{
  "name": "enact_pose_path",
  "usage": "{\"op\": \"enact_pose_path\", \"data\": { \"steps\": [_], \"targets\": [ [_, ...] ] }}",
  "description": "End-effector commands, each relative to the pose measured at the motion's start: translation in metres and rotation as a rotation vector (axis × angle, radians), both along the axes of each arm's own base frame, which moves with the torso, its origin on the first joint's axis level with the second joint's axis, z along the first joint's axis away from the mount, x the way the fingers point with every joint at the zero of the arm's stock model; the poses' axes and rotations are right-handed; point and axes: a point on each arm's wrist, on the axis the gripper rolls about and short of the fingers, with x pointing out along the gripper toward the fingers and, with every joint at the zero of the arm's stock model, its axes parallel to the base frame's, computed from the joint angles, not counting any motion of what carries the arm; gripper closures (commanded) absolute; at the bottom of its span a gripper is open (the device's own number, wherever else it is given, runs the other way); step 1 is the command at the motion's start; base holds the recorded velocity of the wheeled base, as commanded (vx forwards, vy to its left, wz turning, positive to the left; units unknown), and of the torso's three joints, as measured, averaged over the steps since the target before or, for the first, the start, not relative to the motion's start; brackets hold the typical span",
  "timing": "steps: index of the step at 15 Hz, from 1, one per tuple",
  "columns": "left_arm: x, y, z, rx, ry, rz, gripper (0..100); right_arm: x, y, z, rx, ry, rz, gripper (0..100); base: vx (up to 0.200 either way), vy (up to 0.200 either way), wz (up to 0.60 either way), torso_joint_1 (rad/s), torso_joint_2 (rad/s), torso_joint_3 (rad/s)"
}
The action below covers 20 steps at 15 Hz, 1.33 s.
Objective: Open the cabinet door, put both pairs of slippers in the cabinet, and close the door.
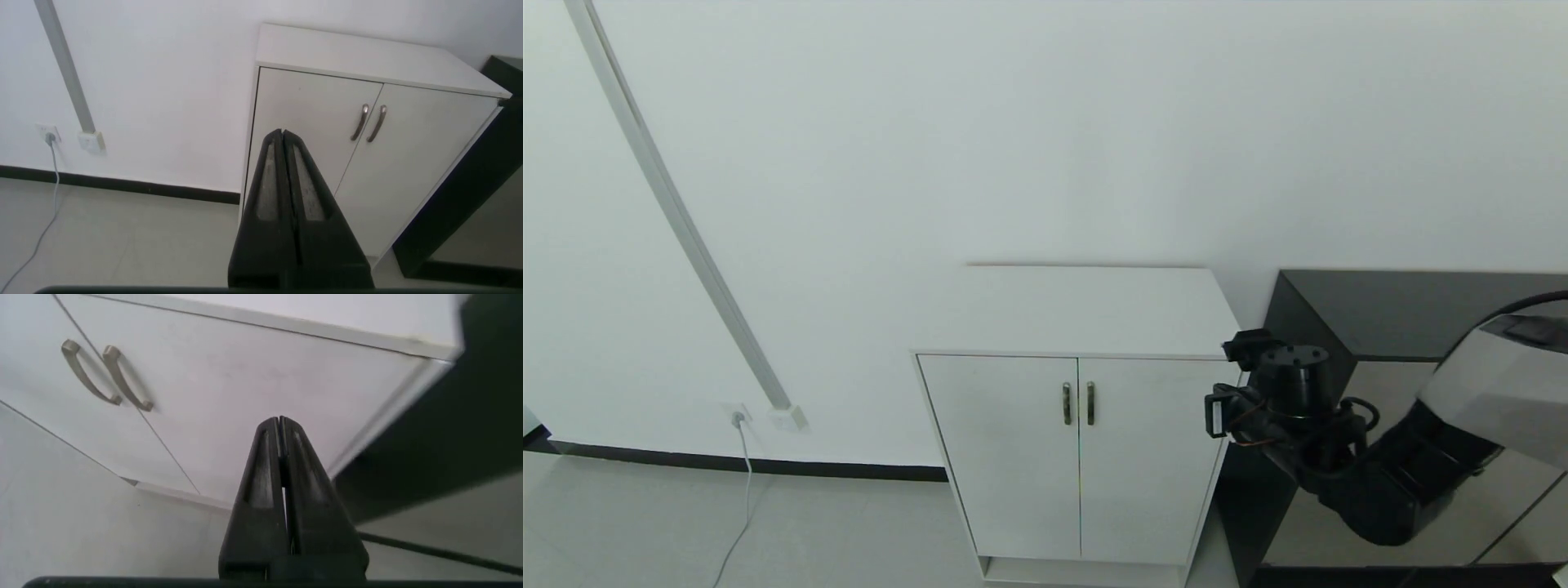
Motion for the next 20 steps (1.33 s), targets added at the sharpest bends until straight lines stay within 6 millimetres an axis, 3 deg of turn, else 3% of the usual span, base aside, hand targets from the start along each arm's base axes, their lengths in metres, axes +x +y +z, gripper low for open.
{"op": "enact_pose_path", "data": {
  "steps": [1,3,9,20],
  "targets": [
    [0.0,0.0,0.0,-0.001,0.001,0.001,100,-0.037,-0.026,0.031,0.019,-0.035,-0.017,100,0.0,0.0,0.0,0.0,0.0,0.0],
    [0.0,0.0,0.0,-0.001,0.001,0.0,100,-0.067,-0.046,0.037,0.022,-0.042,-0.031,100,0.0,0.0,0.0,0.0,0.0,0.0],
    [0.0,0.0,0.0,-0.001,0.001,0.0,100,-0.127,-0.095,0.038,-0.017,-0.055,-0.1,100,0.0,0.0,0.0,0.0,0.0,0.0],
    [0.0,0.0,0.0,-0.001,0.001,0.001,100,-0.215,-0.133,0.048,-0.046,-0.051,-0.102,100,0.0,0.0,0.0,0.0,0.0,0.0]
  ]
}}
